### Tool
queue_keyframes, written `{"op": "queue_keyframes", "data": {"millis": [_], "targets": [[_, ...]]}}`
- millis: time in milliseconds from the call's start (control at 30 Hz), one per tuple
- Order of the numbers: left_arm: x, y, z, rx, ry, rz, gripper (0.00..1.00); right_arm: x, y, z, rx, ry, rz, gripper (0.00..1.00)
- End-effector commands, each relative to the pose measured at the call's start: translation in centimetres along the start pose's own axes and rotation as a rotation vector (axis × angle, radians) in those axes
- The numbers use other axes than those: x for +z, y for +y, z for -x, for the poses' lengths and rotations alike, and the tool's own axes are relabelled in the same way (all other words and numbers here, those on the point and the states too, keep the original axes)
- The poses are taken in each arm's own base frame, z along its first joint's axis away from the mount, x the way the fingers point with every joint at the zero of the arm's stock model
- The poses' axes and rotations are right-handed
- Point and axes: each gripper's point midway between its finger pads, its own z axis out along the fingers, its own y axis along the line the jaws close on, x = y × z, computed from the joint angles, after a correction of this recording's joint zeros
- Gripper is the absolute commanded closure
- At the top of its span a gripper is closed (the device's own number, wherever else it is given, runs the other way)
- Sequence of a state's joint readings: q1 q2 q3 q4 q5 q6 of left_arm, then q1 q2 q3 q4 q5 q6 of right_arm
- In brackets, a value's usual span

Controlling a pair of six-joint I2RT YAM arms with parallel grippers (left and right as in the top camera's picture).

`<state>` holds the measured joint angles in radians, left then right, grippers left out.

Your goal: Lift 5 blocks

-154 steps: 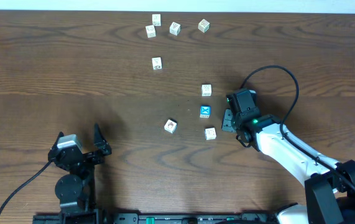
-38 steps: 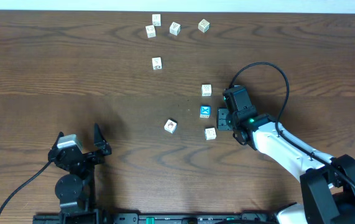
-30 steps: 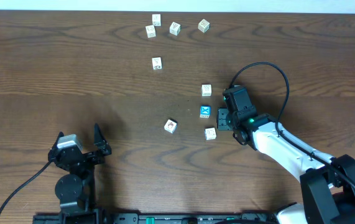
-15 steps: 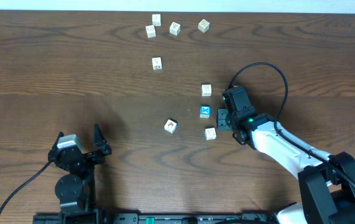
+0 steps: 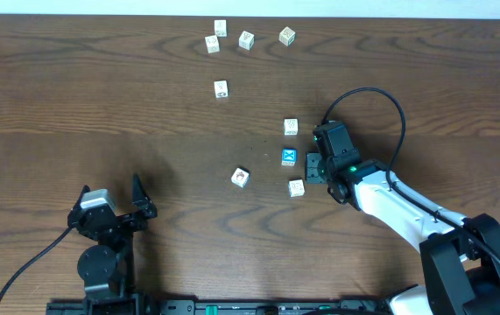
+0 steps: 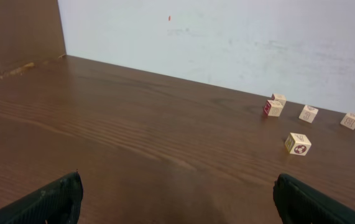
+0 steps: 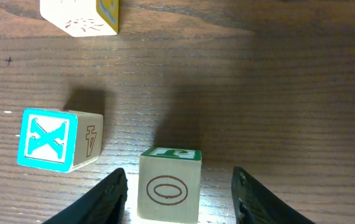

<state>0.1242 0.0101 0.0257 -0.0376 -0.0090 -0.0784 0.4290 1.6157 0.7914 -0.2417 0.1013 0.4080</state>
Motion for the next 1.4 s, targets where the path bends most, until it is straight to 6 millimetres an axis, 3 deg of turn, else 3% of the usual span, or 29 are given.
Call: {"op": "queue_keyframes", "data": {"millis": [0,433,900,1367], "targets": [[0.12,0.62,-1.70,0.001,0.047,0.028,0.02,0.30,-0.07,-0.60,-0.020,0.013,-0.005,0.49],[0.12,0.62,-1.70,0.001,0.047,0.028,0.02,0.72,-0.29,-1.17,-0.025,0.003,-0.001,0.55],[0.12,0.62,-1.70,0.001,0.047,0.028,0.02,0.72,-0.03,-0.91,-0.035,-0.007,0.011,0.56],[0.12,0.62,-1.70,0.001,0.047,0.028,0.02,0.72,-0.17,-0.87,-0.035,-0.009,0.003,0.66]]}}
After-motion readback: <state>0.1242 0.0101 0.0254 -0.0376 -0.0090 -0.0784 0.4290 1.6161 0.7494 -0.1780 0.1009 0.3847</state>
